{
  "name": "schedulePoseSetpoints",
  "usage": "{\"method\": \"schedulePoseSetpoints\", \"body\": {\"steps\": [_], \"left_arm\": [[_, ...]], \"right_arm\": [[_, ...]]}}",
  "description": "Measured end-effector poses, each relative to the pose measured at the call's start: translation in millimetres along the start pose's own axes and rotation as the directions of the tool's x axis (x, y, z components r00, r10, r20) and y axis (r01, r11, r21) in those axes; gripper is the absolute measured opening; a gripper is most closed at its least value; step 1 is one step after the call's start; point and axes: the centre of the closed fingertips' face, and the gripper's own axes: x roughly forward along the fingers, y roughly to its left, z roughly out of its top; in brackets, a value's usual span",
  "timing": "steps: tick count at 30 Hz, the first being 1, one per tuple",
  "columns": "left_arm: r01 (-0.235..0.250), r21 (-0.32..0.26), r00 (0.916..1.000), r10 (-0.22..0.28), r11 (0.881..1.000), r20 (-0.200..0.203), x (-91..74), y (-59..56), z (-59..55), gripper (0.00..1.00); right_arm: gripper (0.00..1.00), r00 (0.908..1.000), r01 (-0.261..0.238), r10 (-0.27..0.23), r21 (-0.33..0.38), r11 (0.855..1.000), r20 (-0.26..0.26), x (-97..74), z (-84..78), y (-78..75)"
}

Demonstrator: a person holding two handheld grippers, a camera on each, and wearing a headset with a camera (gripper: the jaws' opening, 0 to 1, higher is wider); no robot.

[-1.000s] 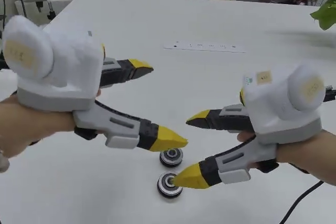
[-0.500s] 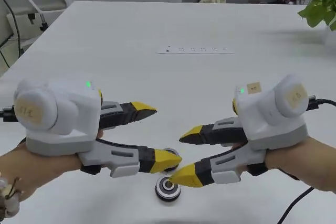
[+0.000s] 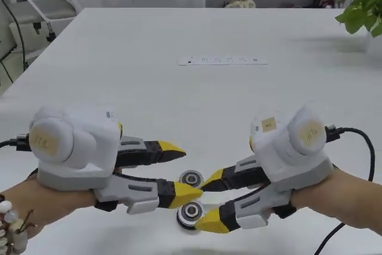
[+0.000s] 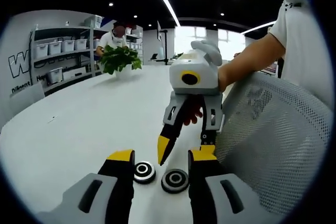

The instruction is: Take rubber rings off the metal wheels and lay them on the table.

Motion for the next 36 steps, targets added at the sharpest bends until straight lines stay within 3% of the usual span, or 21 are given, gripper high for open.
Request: {"method": "schedulePoseSetpoints", "body": {"steps": [10, 15, 18, 23, 25, 36], "left_arm": [[0.095, 0.02, 0.9941, -0.094, 0.995, -0.054, 6.9, -21.6, -16.1, 0.22], [0.099, 0.037, 0.9913, -0.096, 0.994, -0.09, 12.3, -19.1, -26.3, 0.21], [0.119, 0.053, 0.9839, -0.111, 0.991, -0.14, 16.5, -19.8, -40.1, 0.18], [0.126, 0.046, 0.978, -0.117, 0.991, -0.173, 22.3, -20.8, -51.3, 0.15], [0.12, 0.086, 0.9767, -0.102, 0.989, -0.189, 22.2, -19.0, -53.1, 0.12], [0.112, 0.06, 0.9809, -0.101, 0.992, -0.166, 23.1, -17.5, -54.3, 0.08]], "right_arm": [[0.25, 0.9999, 0.001, -0.001, -0.016, 1.0, -0.015, 2.6, -4.6, 1.2], [0.24, 0.9993, 0.003, -0.004, -0.014, 1.0, -0.038, 3.6, -10.7, -1.1], [0.23, 0.9992, 0.006, -0.006, -0.008, 1.0, -0.039, 4.7, -11.5, -2.8], [0.21, 0.9989, 0.002, -0.002, 0.006, 1.0, -0.047, 7.0, -15.1, -3.5], [0.19, 0.9985, 0.003, -0.002, 0.004, 1.0, -0.055, 7.2, -17.0, -3.6], [0.18, 0.999, -0.006, 0.006, 0.002, 1.0, -0.045, 7.3, -17.1, -4.5]]}}
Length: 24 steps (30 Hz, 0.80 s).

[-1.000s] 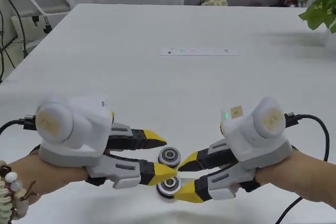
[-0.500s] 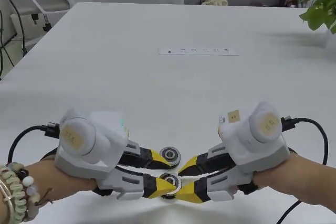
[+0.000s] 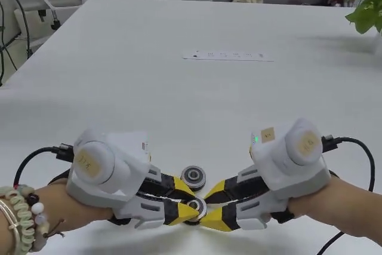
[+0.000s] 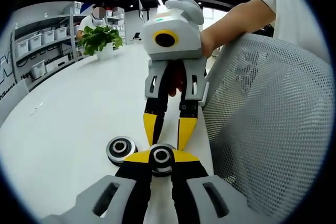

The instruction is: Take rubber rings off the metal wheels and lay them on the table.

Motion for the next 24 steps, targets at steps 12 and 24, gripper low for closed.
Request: {"method": "schedulePoseSetpoints", "body": {"steps": [12, 24], "left_arm": [[-0.006, 0.004, 1.0, 0.006, 1.0, 0.008, 1.4, -0.7, 1.3, 0.08], [-0.011, 0.002, 0.9999, 0.011, 1.0, 0.011, 1.3, -0.7, 2.2, 0.08]], "right_arm": [[0.17, 0.9996, 0.0, -0.001, -0.041, 0.999, -0.027, -0.3, -1.7, 0.7], [0.21, 0.9996, 0.024, -0.024, 0.013, 1.0, -0.018, 3.1, 0.6, -1.0]]}}
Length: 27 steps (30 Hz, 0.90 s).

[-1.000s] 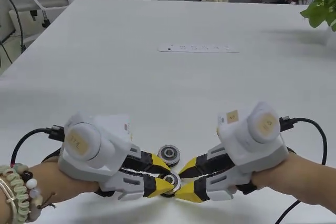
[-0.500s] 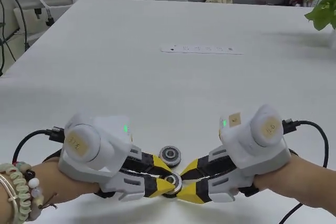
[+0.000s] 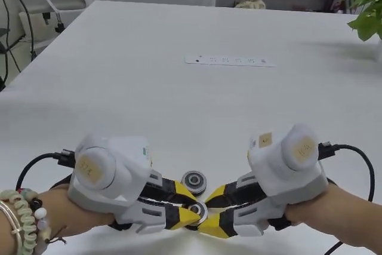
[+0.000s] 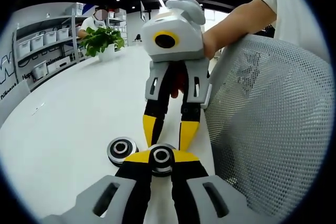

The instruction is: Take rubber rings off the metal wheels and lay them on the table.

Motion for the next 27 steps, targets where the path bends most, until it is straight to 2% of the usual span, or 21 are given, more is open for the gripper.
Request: {"method": "schedulePoseSetpoints", "body": {"steps": [5, 7, 8, 10, 21, 26, 27], "left_arm": [[-0.001, -0.001, 1.0, 0.001, 1.0, 0.0, -0.7, 0.9, -0.3, 0.08], [-0.004, -0.004, 1.0, 0.004, 1.0, 0.0, -1.2, 1.7, -0.5, 0.08], [-0.006, -0.006, 1.0, 0.006, 1.0, 0.0, -1.5, 2.6, -0.6, 0.08], [-0.007, -0.006, 1.0, 0.007, 1.0, 0.001, -1.7, 2.7, -0.6, 0.08], [-0.017, -0.017, 0.9999, 0.017, 1.0, 0.003, -2.7, 4.7, -1.1, 0.08], [-0.018, -0.018, 0.9998, 0.018, 1.0, 0.005, -2.7, 4.7, -1.3, 0.08], [-0.018, -0.018, 0.9998, 0.018, 1.0, 0.005, -2.6, 4.7, -1.3, 0.08]], "right_arm": [[0.17, 1.0, -0.005, 0.005, -0.019, 1.0, -0.007, -3.1, -1.3, -1.5], [0.11, 0.9997, -0.002, 0.001, -0.028, 1.0, -0.024, -5.6, -5.0, -3.4], [0.09, 0.9999, -0.002, 0.002, -0.017, 1.0, -0.014, -5.9, -4.3, -3.8], [0.08, 0.9999, -0.005, 0.006, 0.005, 1.0, -0.013, -5.1, -4.4, -3.3], [0.03, 0.9993, 0.014, -0.016, -0.044, 0.999, -0.033, -4.5, -4.1, -4.8], [0.01, 0.9988, 0.021, -0.022, -0.026, 0.999, -0.043, -4.2, -3.8, -5.7], [0.0, 0.9985, 0.027, -0.026, 0.013, 1.0, -0.049, -4.4, -4.2, -5.9]]}}
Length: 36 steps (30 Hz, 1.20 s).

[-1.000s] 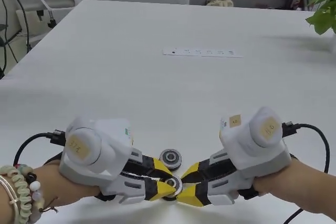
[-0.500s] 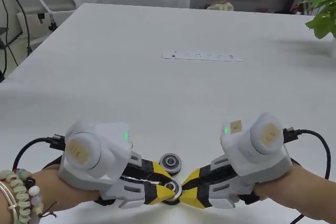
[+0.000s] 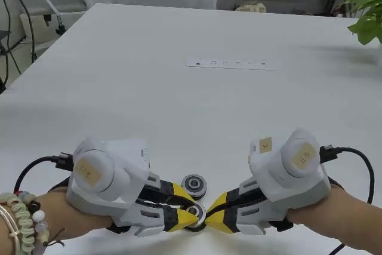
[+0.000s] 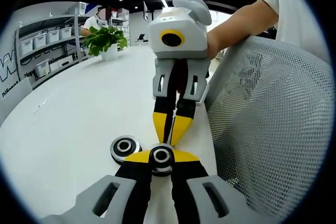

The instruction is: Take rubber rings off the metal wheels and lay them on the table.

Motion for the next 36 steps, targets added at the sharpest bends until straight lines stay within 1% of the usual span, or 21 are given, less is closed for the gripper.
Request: {"method": "schedulePoseSetpoints", "body": {"steps": [2, 4, 6, 7, 8, 9, 12, 18, 21, 22, 23, 24, 25, 26, 27, 28, 29, 32, 33, 35, 36], "left_arm": [[-0.001, 0.0, 1.0, 0.001, 1.0, -0.001, -0.1, 0.3, -0.1, 0.08], [-0.003, -0.001, 1.0, 0.003, 1.0, -0.001, -0.2, 0.8, -0.2, 0.08], [-0.004, -0.002, 1.0, 0.004, 1.0, -0.002, -0.4, 1.1, -0.4, 0.08], [-0.005, -0.001, 1.0, 0.005, 1.0, -0.002, -0.4, 1.2, -0.4, 0.08], [-0.005, 0.0, 1.0, 0.005, 1.0, -0.002, -0.4, 1.3, -0.5, 0.08], [-0.006, 0.0, 1.0, 0.006, 1.0, -0.003, -0.5, 1.4, -0.5, 0.08], [-0.008, -0.002, 1.0, 0.008, 1.0, -0.003, -0.8, 2.1, -0.5, 0.08], [-0.009, -0.002, 1.0, 0.009, 1.0, -0.003, -0.9, 2.4, -0.7, 0.08], [-0.009, -0.002, 1.0, 0.009, 1.0, -0.003, -0.9, 2.5, -0.8, 0.08], [-0.009, -0.002, 1.0, 0.009, 1.0, -0.003, -0.9, 2.6, -0.8, 0.08], [-0.009, -0.002, 1.0, 0.009, 1.0, -0.003, -0.8, 2.5, -0.7, 0.08], [-0.009, -0.001, 1.0, 0.009, 1.0, -0.003, -0.6, 2.5, -0.6, 0.08], [-0.008, -0.002, 1.0, 0.008, 1.0, -0.003, -0.4, 2.3, -0.5, 0.08], [-0.007, -0.001, 1.0, 0.007, 1.0, -0.002, -0.2, 2.0, -0.3, 0.08], [-0.007, 0.0, 1.0, 0.007, 1.0, -0.002, 0.0, 1.8, -0.1, 0.08], [-0.006, 0.002, 1.0, 0.006, 1.0, -0.003, 0.1, 1.8, -0.1, 0.08], [-0.006, 0.001, 1.0, 0.006, 1.0, -0.002, 0.2, 1.7, -0.1, 0.08], [-0.004, 0.002, 1.0, 0.004, 1.0, -0.001, 0.4, 1.3, 0.1, 0.08], [-0.004, 0.005, 1.0, 0.004, 1.0, -0.001, 0.5, 1.2, 0.2, 0.08], [-0.008, 0.01, 1.0, 0.008, 1.0, -0.002, 0.5, 1.4, 0.2, 0.08], [-0.009, 0.008, 1.0, 0.009, 1.0, -0.001, 0.6, 1.7, 0.3, 0.08]], "right_arm": [[0.0, 1.0, 0.003, -0.003, 0.066, 0.998, 0.002, -0.1, 0.1, -1.4], [0.0, 1.0, 0.006, -0.006, 0.064, 0.998, 0.0, -0.2, 0.2, -2.0], [0.0, 0.9999, 0.014, -0.014, 0.085, 0.996, -0.005, -0.1, 0.2, -2.9], [0.0, 0.9998, 0.018, -0.017, 0.106, 0.994, -0.008, 0.1, 0.2, -3.5], [0.0, 0.9997, 0.024, -0.022, 0.153, 0.988, -0.014, -0.4, -0.5, -4.0], [0.0, 0.9995, 0.029, -0.027, 0.173, 0.985, -0.016, -0.4, -0.3, -5.3], [0.0, 0.9993, 0.038, -0.036, 0.176, 0.984, -0.013, -1.2, -0.3, -7.2], [0.0, 0.9991, 0.042, -0.041, 0.236, 0.971, -0.009, -3.6, 0.5, -9.0], [0.0, 0.999, 0.039, -0.044, 0.353, 0.935, 0.006, -6.3, 2.1, -10.0], [0.0, 0.9988, 0.036, -0.046, 0.364, 0.931, 0.019, -7.8, 3.9, -12.6], [0.0, 0.9991, 0.027, -0.037, 0.356, 0.934, 0.021, -8.8, 3.4, -12.4], [0.0, 0.999, 0.014, -0.028, 0.358, 0.934, 0.034, -9.1, 4.3, -11.0], [0.0, 0.9991, 0.016, -0.03, 0.362, 0.932, 0.031, -9.2, 3.9, -11.0], [0.0, 0.9992, 0.018, -0.03, 0.373, 0.928, 0.026, -8.8, 3.6, -10.4], [0.0, 0.9989, 0.018, -0.033, 0.388, 0.922, 0.032, -8.9, 4.8, -10.3], [0.0, 0.9991, 0.008, -0.024, 0.394, 0.919, 0.036, -9.0, 5.5, -9.3], [0.0, 0.9992, 0.013, -0.027, 0.409, 0.912, 0.029, -9.0, 4.5, -10.2], [0.0, 0.9992, 0.007, -0.022, 0.412, 0.911, 0.032, -9.0, 4.0, -9.1], [0.0, 0.999, 0.011, -0.028, 0.409, 0.913, 0.035, -9.4, 3.9, -9.5], [0.0, 0.9964, 0.035, -0.063, 0.409, 0.912, 0.056, -10.0, 5.8, -13.3], [0.0, 0.9956, 0.042, -0.072, 0.403, 0.914, 0.06, -9.7, 6.6, -14.8]]}}
